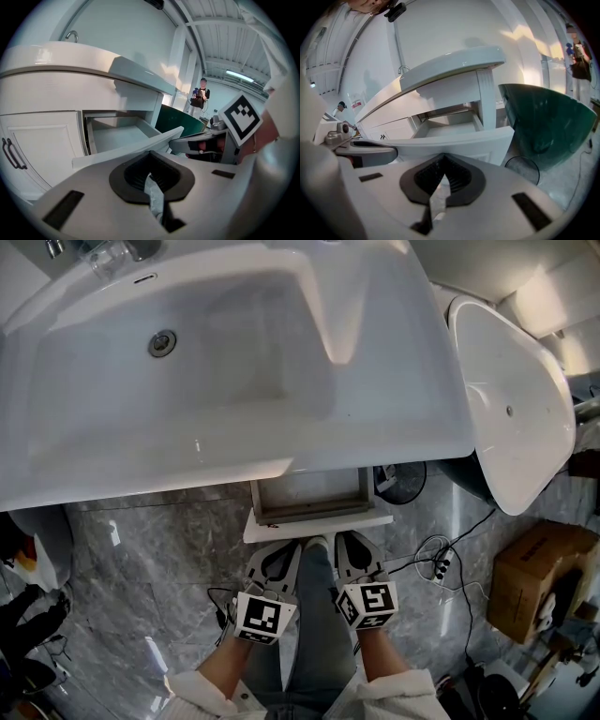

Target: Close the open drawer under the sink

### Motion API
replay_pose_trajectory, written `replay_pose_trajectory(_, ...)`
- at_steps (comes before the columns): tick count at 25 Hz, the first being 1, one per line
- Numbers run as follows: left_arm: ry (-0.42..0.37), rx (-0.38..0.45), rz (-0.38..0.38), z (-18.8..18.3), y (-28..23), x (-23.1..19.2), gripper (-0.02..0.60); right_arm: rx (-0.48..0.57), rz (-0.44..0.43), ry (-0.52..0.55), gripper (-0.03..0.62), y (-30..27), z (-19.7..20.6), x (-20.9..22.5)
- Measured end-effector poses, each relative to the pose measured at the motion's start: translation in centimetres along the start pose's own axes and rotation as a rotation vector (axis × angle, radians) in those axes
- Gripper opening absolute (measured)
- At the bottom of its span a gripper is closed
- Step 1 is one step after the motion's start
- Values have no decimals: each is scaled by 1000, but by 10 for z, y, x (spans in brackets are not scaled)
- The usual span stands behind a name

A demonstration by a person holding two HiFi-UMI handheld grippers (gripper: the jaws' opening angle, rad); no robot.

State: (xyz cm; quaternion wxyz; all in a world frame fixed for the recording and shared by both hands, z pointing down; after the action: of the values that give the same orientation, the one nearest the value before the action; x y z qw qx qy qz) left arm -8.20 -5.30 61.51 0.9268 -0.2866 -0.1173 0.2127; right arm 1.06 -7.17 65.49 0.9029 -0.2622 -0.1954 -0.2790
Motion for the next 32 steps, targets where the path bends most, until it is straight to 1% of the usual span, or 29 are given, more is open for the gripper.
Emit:
replay_pose_trajectory(4, 18, 61, -10, -24, -7, -9, 15, 16, -5, 4, 9, -11, -16, 4)
replay_pose_trajectory(7, 41, 117, -51, -51, -16, -24, 15, 1, -12, 27, 9, -19, -20, 4)
replay_pose_trajectory(8, 35, 134, -58, -60, -18, -28, 15, 4, -9, 20, 9, -20, -21, 4)
replay_pose_trajectory(9, 8, 146, -48, -67, -19, -26, 15, 11, -3, 7, 9, -20, -21, 4)
replay_pose_trajectory(11, -71, 157, 0, -70, -20, -14, 15, 25, 12, -16, 9, -20, -22, 4)
replay_pose_trajectory(12, -89, 158, 18, -69, -20, -10, 15, 29, 17, -22, 9, -19, -22, 4)
replay_pose_trajectory(14, -94, 144, 39, -62, -19, -6, 15, 32, 19, -20, 9, -20, -23, 3)
replay_pose_trajectory(17, -104, 98, 61, -44, -14, -2, 15, 23, 11, -1, 9, -21, -23, 2)
replay_pose_trajectory(20, -89, 56, 49, -27, -12, -1, 15, 19, 10, 3, 9, -20, -23, 2)
replay_pose_trajectory(24, -57, 33, 18, -18, -17, -10, 15, 20, 15, 7, 9, -19, -23, 3)
replay_pose_trajectory(32, -73, 44, 7, -23, -21, -18, 15, 35, 24, 16, 9, -24, -29, 5)
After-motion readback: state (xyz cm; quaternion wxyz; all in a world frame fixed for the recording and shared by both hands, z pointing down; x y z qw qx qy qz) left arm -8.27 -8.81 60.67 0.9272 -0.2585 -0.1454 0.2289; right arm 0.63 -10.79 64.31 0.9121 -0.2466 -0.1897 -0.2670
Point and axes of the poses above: the fingertips, and each gripper's own axes: y backward along the fingers, x to its right, z out of its underside, the point moved 1 cm from there along y, backward along the fingers, and after that the axes turned 9 degrees about -z, right-handed, at the moved point
